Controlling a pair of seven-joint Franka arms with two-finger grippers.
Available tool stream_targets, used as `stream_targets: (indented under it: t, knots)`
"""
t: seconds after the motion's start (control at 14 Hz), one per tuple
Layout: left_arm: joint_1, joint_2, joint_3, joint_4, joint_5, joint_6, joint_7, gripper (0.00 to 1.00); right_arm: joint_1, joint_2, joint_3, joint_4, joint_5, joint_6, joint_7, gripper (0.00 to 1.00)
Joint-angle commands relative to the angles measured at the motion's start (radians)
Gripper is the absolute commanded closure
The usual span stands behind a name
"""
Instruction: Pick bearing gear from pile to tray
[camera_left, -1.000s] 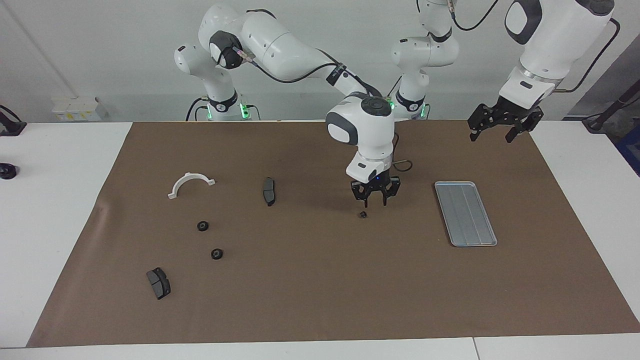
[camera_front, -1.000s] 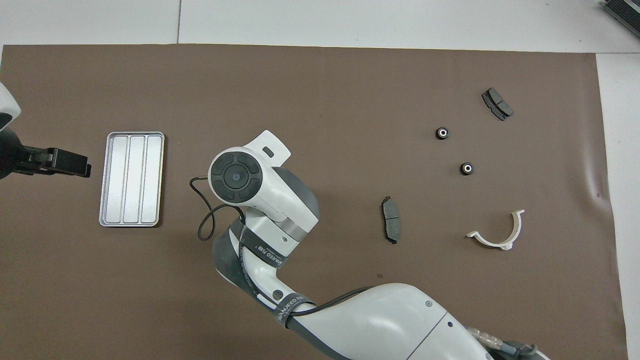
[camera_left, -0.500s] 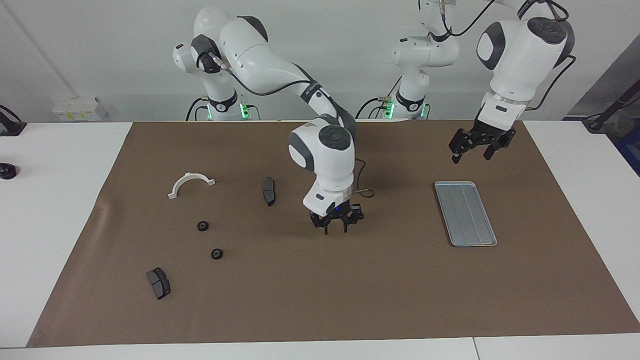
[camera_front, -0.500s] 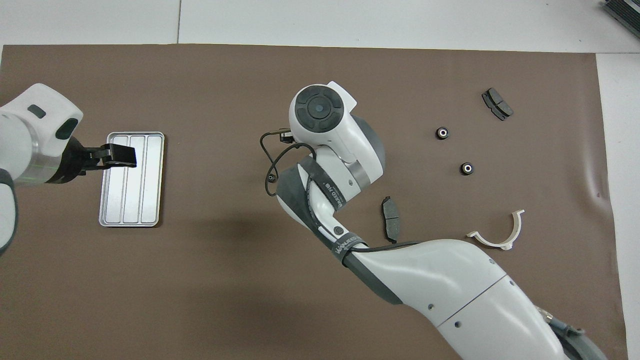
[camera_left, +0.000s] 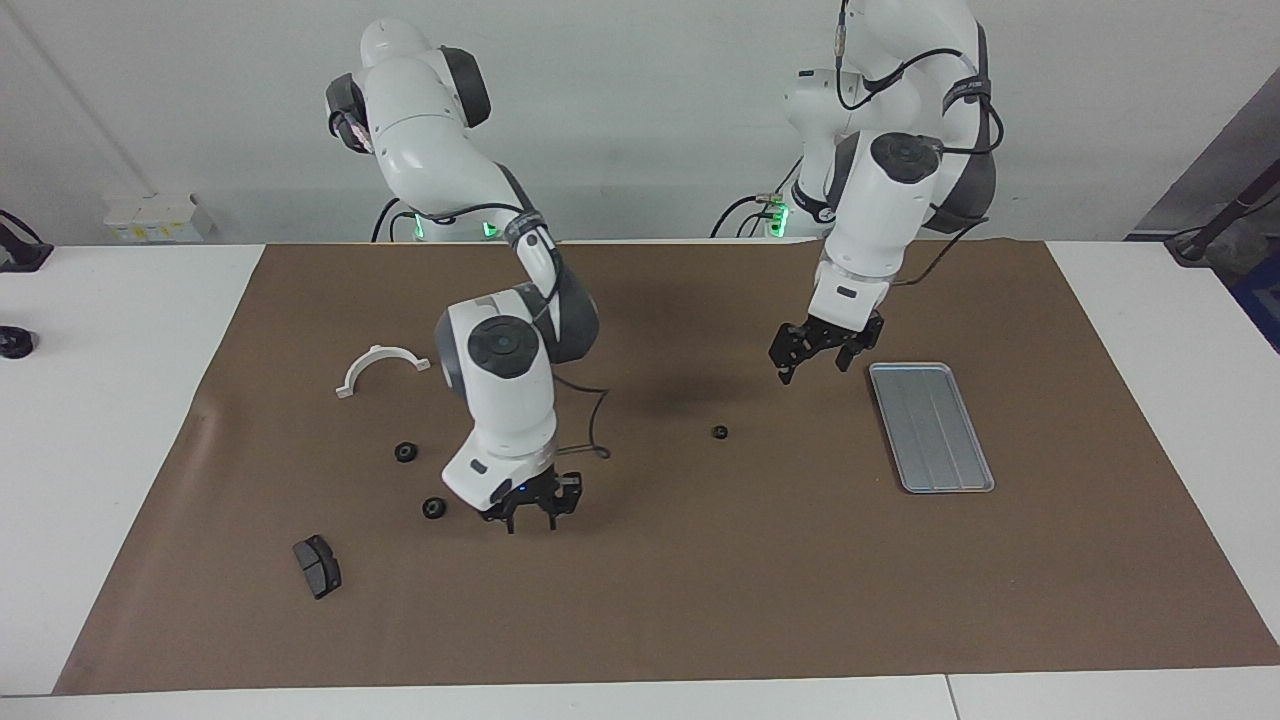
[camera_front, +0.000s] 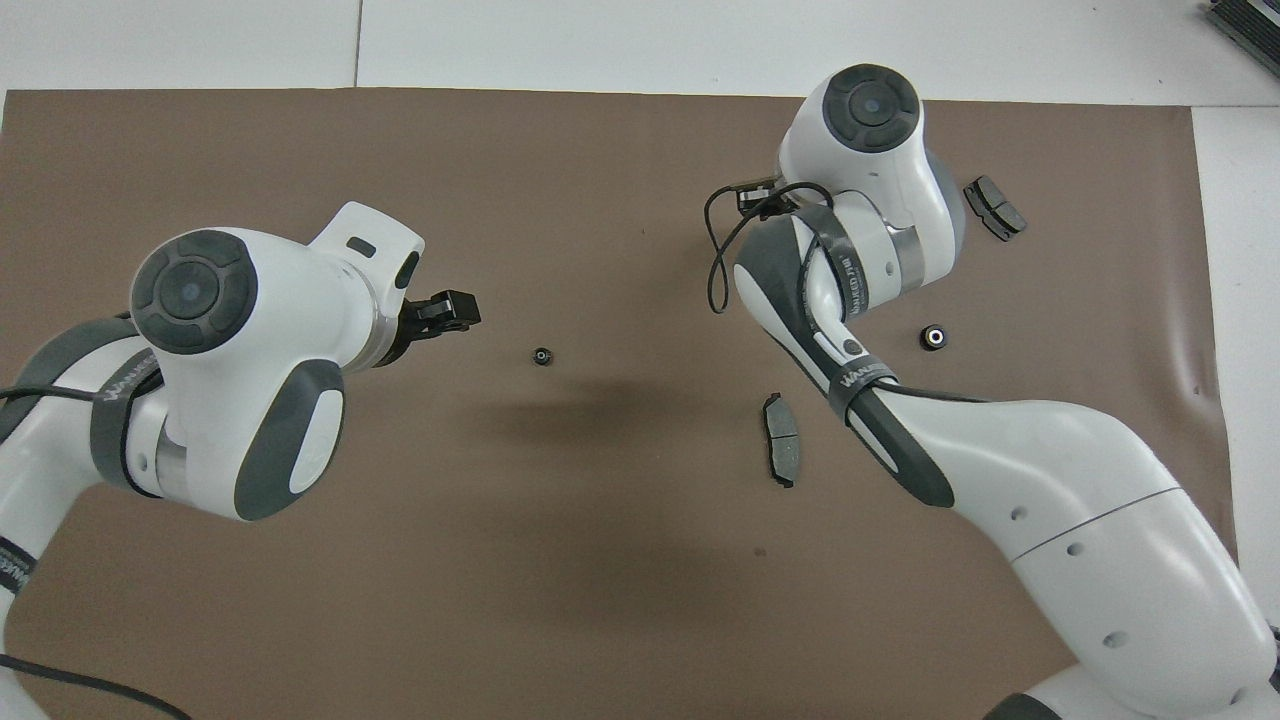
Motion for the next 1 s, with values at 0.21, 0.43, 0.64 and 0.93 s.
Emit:
stream_targets:
  t: [0.21,0.43,0.64,0.93]
  knots:
    - [-0.135,0.200,0.021,0.050,0.152,0.143,-0.292,0.00,-0.144,-0.051,0.022,-0.129,-0.010,0.013,-0.081,0.41]
    - [-0.167,0.265,0.021,0.058,0.179,0.196,-0.349,0.00,-0.180,-0.071,0.023,-0.183,-0.001,0.027,-0.131,0.41]
    - [-0.172,0.294,0.020,0.060,0.179,0.223,-0.354,0.20,-0.177,-0.079,0.025,-0.201,0.065,0.024,-0.128,0.41]
    - [-0.190,0.294,0.020,0.047,0.179,0.220,-0.390,0.45,-0.175,-0.097,0.026,-0.247,0.088,0.027,-0.126,0.41]
